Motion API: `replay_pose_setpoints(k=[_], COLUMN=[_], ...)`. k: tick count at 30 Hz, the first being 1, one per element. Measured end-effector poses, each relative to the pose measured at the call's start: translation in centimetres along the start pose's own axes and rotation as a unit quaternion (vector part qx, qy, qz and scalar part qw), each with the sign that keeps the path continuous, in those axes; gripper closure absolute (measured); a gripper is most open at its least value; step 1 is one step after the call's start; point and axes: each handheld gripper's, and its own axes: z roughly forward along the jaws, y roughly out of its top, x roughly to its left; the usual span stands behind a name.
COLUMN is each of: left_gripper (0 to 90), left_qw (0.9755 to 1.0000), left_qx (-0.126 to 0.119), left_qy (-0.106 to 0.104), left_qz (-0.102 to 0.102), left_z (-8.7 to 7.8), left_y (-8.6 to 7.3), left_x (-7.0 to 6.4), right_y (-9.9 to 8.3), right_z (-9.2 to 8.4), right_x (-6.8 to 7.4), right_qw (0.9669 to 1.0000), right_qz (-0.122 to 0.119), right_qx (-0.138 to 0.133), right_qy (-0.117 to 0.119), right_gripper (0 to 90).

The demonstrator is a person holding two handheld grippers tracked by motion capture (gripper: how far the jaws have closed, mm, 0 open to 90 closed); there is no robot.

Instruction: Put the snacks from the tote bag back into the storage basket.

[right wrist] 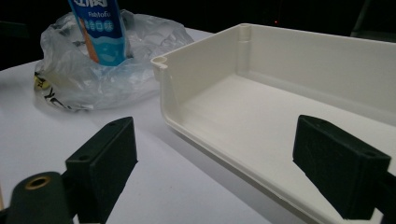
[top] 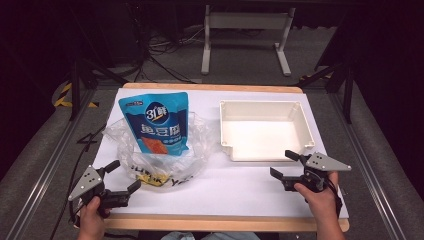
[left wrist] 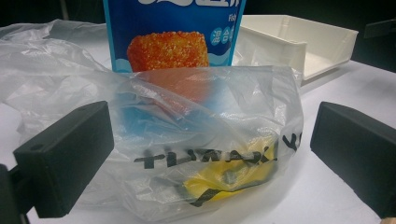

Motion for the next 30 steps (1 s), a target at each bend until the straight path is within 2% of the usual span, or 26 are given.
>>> replay_pose_setpoints(k=[1, 9, 12, 17, 23, 30], left_gripper=[0.2, 0.2, 0.2, 0.2, 0.2, 0.2], left_qw=[1.0, 1.0, 1.0, 1.0, 1.0, 1.0], left_qx=[0.0, 0.006, 0.003, 0.003, 0.005, 0.008], left_qy=[0.0, 0.0, 0.0, 0.002, 0.001, -0.001], left_qz=[0.0, 0.001, 0.0, 0.0, 0.001, 0.002], left_z=[0.0, 0.2, 0.4, 0.4, 0.5, 0.6], left_y=[0.0, 0.1, 0.0, 0.0, 0.0, 0.0], left_x=[0.0, 0.0, -0.1, 0.0, 0.0, -0.2], right_y=[0.3, 1.9, 2.4, 3.7, 5.0, 6.5], right_z=[-0.2, -0.9, -0.9, -0.6, -0.6, -0.5], right_x=[0.1, 0.8, 0.9, 1.1, 1.2, 1.2], right_qw=[1.0, 0.9999, 0.9999, 0.9997, 0.9995, 0.999], right_qz=[-0.006, -0.014, -0.014, -0.016, -0.022, -0.029], right_qx=[0.002, -0.004, -0.001, 0.001, 0.003, 0.009], right_qy=[0.001, 0.01, 0.006, 0.02, 0.021, 0.032], right_gripper=[14.5, 14.3, 14.2, 14.2, 12.9, 11.7])
